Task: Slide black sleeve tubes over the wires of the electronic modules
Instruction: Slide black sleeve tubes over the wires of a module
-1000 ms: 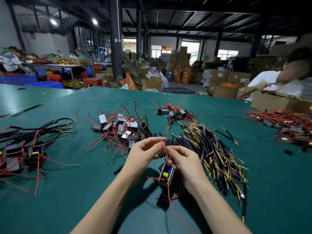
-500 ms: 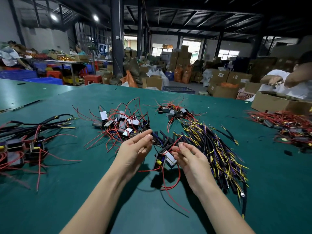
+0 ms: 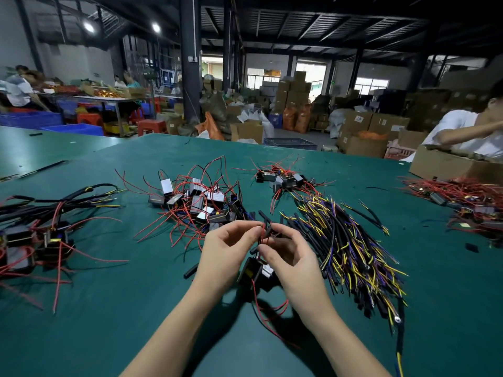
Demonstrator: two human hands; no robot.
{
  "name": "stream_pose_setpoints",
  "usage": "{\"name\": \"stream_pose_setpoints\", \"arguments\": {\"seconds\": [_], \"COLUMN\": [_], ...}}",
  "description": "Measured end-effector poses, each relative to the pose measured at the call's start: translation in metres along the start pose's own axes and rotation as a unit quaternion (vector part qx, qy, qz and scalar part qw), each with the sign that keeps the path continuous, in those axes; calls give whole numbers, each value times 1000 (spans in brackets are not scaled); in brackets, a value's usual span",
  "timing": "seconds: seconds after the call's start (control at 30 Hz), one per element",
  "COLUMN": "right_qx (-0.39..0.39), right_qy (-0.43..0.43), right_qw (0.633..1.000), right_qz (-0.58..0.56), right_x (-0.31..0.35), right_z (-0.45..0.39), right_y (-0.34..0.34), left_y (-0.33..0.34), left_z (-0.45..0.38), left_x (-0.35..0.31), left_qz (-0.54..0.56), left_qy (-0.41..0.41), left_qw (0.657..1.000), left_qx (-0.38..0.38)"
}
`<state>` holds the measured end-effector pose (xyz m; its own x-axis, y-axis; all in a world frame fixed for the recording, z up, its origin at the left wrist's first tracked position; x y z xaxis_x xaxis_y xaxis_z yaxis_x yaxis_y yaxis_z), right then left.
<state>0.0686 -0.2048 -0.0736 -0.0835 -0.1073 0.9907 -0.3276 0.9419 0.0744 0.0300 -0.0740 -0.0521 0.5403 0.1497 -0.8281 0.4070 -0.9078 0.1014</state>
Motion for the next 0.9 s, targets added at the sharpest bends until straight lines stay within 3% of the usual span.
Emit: {"name": "stream_pose_setpoints", "arguments": {"seconds": [0.13, 0.33, 0.6, 0.8, 0.9], "right_qx": [-42, -93, -45, 1, 16], "right_qy": [-25, 7, 36, 51, 73], "right_qw": [999, 995, 998, 997, 995], "right_qz": [24, -29, -24, -57, -59], "right_x": [5, -2, -4, -3, -6], "right_z": [2, 2, 1, 3, 3], "right_y": [-4, -13, -9, -2, 0], "left_y": [6, 15, 14, 8, 3], "left_z": [1, 5, 4, 5, 6], "left_x": [-2, -2, -10, -9, -13], "left_qz": [17, 47, -15, -35, -105], "left_qy": [7, -14, 56, 66, 93], "left_qw": [1000, 995, 996, 997, 990], "left_qx": [12, 83, 72, 8, -20]}}
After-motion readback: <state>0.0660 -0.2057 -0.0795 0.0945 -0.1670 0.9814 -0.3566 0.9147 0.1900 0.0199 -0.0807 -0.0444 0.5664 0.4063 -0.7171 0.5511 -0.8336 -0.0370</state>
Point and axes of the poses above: each hand's wrist, its own z-axis away from the middle knuckle, its own y-axis out of the palm, x = y × z, the point moved 7 cm from there along -z, towards the middle knuckle, and after that the axes turned 12 degrees about y, right-handed, at the moved point
